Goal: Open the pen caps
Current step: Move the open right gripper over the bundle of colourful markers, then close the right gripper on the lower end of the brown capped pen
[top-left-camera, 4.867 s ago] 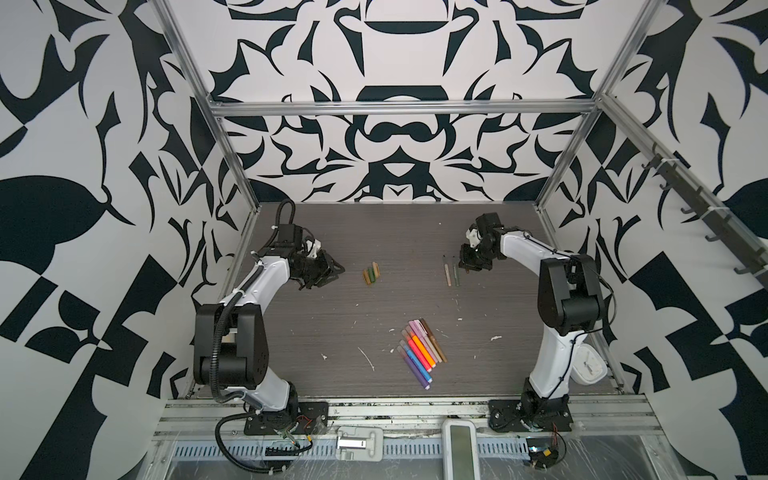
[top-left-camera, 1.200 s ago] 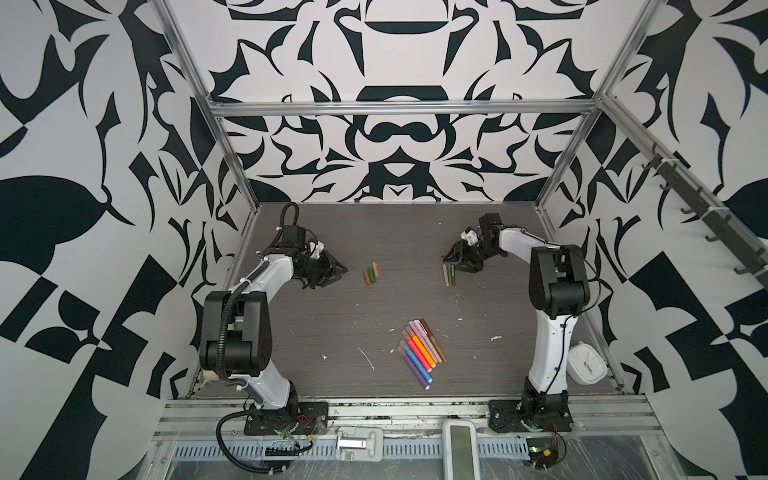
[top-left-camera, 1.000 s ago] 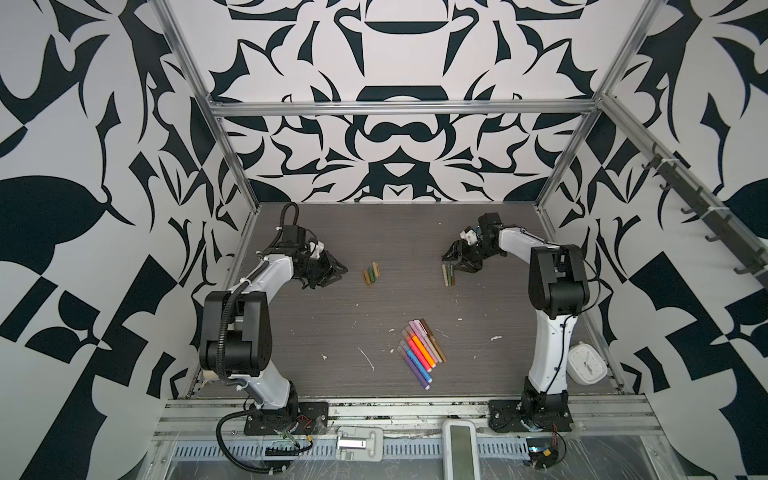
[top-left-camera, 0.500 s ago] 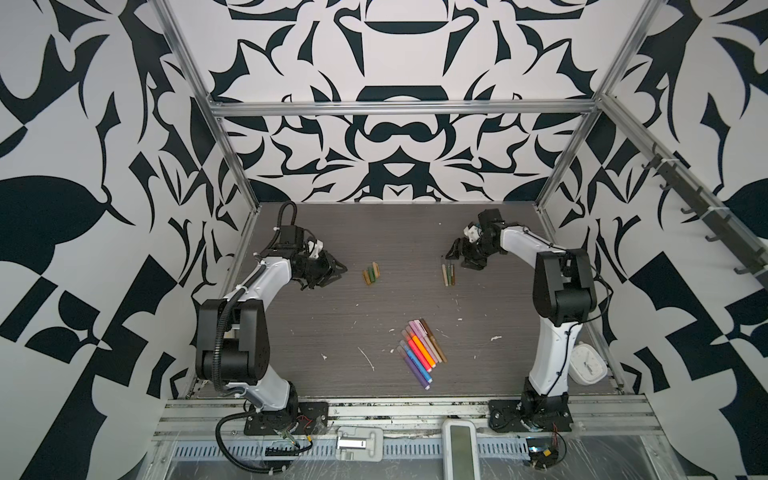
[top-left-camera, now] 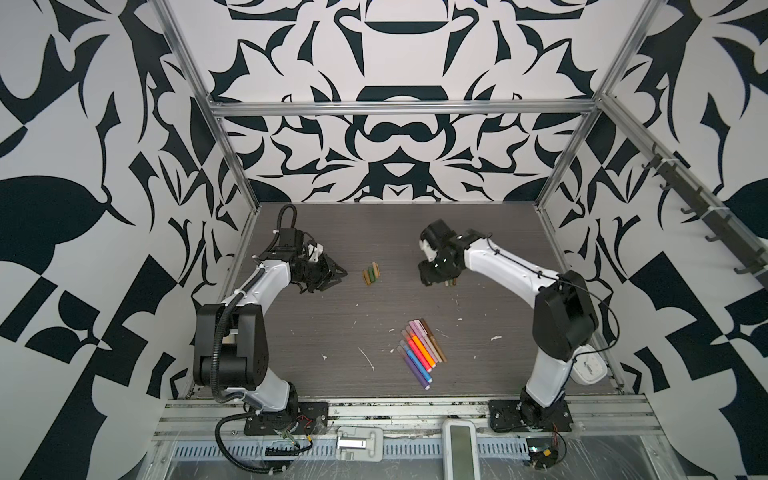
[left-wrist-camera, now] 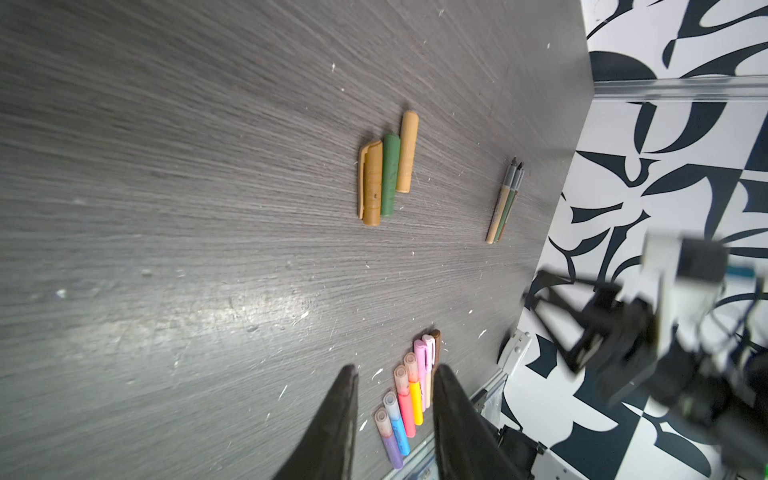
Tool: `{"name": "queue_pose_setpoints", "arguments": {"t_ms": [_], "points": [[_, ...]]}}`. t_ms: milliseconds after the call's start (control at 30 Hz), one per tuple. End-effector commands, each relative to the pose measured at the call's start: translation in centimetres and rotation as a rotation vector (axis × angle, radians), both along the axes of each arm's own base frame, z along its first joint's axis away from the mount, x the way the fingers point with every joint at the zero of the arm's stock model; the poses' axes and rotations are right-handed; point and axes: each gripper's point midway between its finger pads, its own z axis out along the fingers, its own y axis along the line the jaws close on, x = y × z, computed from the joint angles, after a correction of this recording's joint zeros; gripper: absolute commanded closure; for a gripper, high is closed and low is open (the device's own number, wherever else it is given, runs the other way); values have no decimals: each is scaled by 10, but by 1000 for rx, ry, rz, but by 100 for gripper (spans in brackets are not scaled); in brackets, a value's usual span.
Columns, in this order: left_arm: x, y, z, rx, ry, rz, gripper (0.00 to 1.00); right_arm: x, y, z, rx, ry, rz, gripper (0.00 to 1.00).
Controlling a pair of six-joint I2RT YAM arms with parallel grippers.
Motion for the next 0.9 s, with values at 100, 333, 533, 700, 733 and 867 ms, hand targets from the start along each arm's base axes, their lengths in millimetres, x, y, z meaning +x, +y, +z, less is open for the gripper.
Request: {"name": "queue_pose_setpoints", "arguments": {"t_ms": [100, 333, 533, 700, 733, 867], "points": [[-6, -1, 15, -52, -90, 32, 66, -110, 11, -5, 41, 102, 39, 66], [-6, 4, 23, -58, -165, 104, 66, -178, -31, -39, 17, 198, -62, 68], [-7, 3, 20, -68, -146, 110, 67, -193, -36, -60, 14, 261, -81, 68], [-7, 3, 22, -76, -143, 120, 67, -192, -34, -68, 6, 274, -87, 68], [-8, 3, 23, -75, -147, 120, 67, -192, -35, -70, -1, 278, -89, 68], [-12, 3, 23, -69, -142, 118, 67, -193, -34, -76, -25, 298, -84, 68]]}}
